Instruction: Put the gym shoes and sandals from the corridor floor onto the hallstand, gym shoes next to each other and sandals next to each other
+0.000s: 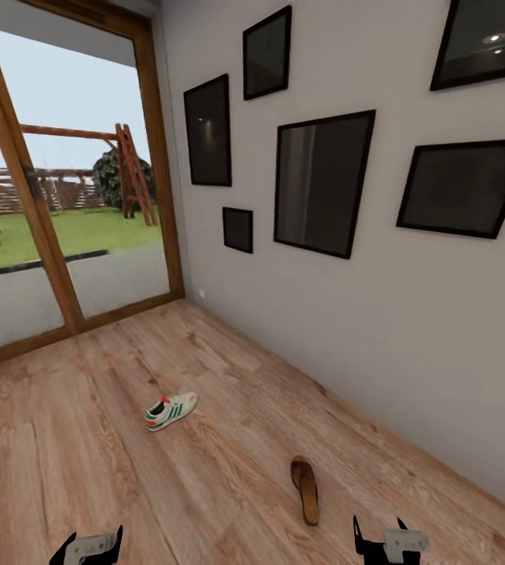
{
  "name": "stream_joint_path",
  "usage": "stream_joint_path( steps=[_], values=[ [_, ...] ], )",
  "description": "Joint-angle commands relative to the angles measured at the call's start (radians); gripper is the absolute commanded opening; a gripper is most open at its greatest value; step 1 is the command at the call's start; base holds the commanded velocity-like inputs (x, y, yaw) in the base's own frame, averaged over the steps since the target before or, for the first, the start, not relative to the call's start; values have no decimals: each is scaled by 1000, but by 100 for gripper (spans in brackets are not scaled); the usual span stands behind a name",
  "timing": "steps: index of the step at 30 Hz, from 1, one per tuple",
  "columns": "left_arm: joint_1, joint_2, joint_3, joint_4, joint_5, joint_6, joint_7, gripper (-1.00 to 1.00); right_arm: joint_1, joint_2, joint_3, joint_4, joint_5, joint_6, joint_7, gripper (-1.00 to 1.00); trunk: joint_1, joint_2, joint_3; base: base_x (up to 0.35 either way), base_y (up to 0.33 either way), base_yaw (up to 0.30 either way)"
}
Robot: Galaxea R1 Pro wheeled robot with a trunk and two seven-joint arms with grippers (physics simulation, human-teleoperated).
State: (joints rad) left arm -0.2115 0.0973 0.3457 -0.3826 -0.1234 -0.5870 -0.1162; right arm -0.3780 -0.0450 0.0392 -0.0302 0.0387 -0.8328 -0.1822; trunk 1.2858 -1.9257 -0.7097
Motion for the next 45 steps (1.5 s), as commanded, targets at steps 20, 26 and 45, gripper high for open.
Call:
stream_joint_path(
  steps=[20, 26, 45],
  values=[
    [-1, -1, 9, 1, -10, -4, -5, 100, -1, 0, 5, 1, 4, -2, -9, 100, 0, 0, 7, 0, 251, -93],
    [-1, -1, 9, 1, -10, -4, -5, 100, -1, 0, 5, 1, 4, -2, -10, 100, 0, 0, 7, 0, 13, 0],
    [-1, -1, 9, 1, -10, -4, -5, 100, -1, 0, 5, 1, 4, -2, -11, 100, 0, 0, 7, 67, 1, 0]
  ],
)
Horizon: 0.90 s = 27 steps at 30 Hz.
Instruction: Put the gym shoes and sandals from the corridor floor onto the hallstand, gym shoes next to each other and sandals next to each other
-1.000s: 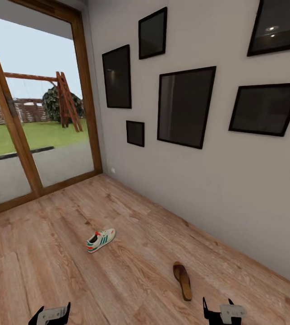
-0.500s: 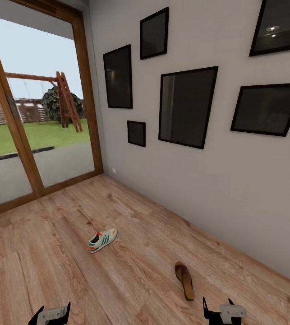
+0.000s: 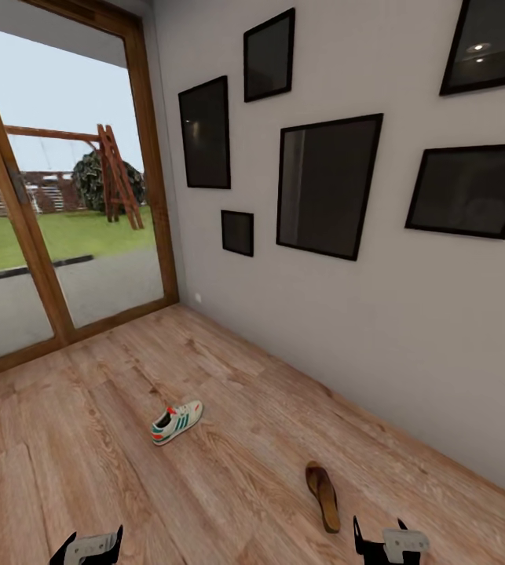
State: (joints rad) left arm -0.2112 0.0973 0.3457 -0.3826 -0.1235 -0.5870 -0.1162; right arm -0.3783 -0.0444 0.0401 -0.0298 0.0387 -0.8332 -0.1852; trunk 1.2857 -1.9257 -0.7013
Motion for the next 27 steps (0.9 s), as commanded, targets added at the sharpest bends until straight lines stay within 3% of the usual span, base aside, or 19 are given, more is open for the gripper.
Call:
stream_joint_path(
  steps=[1, 10, 27],
  values=[
    [-1, -1, 9, 1, -10, -4, -5, 100, -1, 0, 4, 1, 4, -1, -8, 100, 0, 0, -1, 114, 0, 0],
    [-1, -1, 9, 1, -10, -4, -5, 100, -1, 3, 5, 1, 3, -1, -6, 100, 0, 0, -1, 168, 0, 0],
    [-1, -1, 9, 1, -10, -4, -5, 100, -1, 3, 3, 1, 3, -1, -7, 100, 0, 0, -1, 17, 0, 0]
  ],
)
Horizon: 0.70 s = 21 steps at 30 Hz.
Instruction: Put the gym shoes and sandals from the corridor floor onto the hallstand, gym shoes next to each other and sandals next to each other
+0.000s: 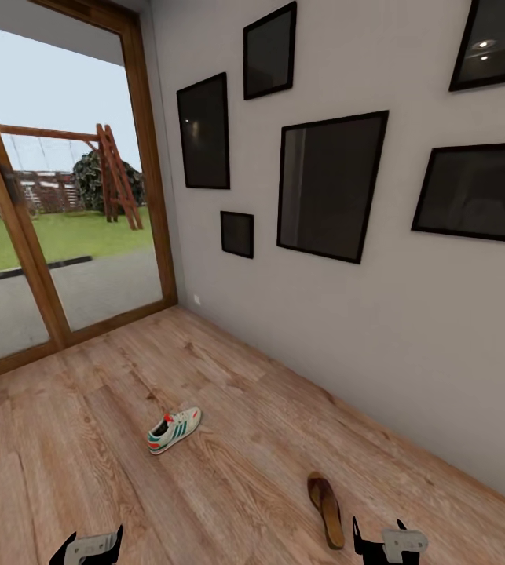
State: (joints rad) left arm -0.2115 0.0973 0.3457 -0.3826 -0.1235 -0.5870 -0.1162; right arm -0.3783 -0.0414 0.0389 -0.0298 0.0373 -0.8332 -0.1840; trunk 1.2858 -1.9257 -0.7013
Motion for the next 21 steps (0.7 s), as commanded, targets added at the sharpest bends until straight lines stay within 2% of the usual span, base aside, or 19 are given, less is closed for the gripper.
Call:
stream_joint_path(
  steps=[1, 15, 21],
  values=[
    [-1, -1, 9, 1, -10, -4, -5, 100, -1, 0, 4, 1, 4, -1, -8, 100, 0, 0, -1, 77, 0, 0],
    [0, -1, 9, 1, -10, -4, -5, 100, -1, 0, 4, 1, 4, -1, -8, 100, 0, 0, -1, 218, 0, 0],
    [0, -1, 9, 1, -10, -4, -5, 100, -1, 0, 5, 1, 4, -1, -8, 100, 0, 0, -1, 101, 0, 0]
  ],
)
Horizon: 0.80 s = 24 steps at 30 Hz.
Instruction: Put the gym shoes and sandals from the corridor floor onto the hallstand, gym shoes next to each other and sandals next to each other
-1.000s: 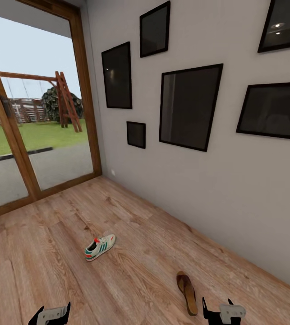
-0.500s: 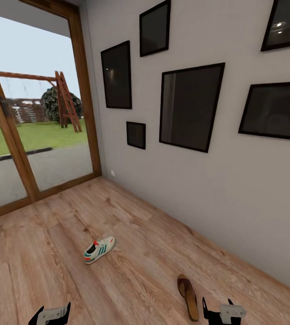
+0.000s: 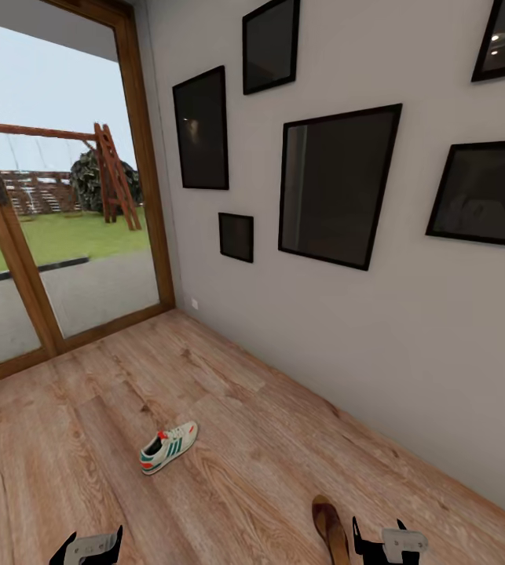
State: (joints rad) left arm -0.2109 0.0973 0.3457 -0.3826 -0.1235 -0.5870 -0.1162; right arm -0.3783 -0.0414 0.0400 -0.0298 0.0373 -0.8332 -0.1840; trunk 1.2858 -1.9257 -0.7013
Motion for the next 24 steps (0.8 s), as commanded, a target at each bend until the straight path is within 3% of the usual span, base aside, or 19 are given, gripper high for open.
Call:
stream_joint_path(
  steps=[1, 24],
  values=[
    [-1, -1, 9, 1, -10, -4, -5, 100, -1, 0, 4, 1, 4, -1, -8, 100, 0, 0, -1, 43, 0, 0],
    [-2, -1, 2, -6, -16, -3, -8, 100, -1, 2, 5, -1, 6, 2, -6, 100, 0, 0, -1, 50, 0, 0]
  ],
)
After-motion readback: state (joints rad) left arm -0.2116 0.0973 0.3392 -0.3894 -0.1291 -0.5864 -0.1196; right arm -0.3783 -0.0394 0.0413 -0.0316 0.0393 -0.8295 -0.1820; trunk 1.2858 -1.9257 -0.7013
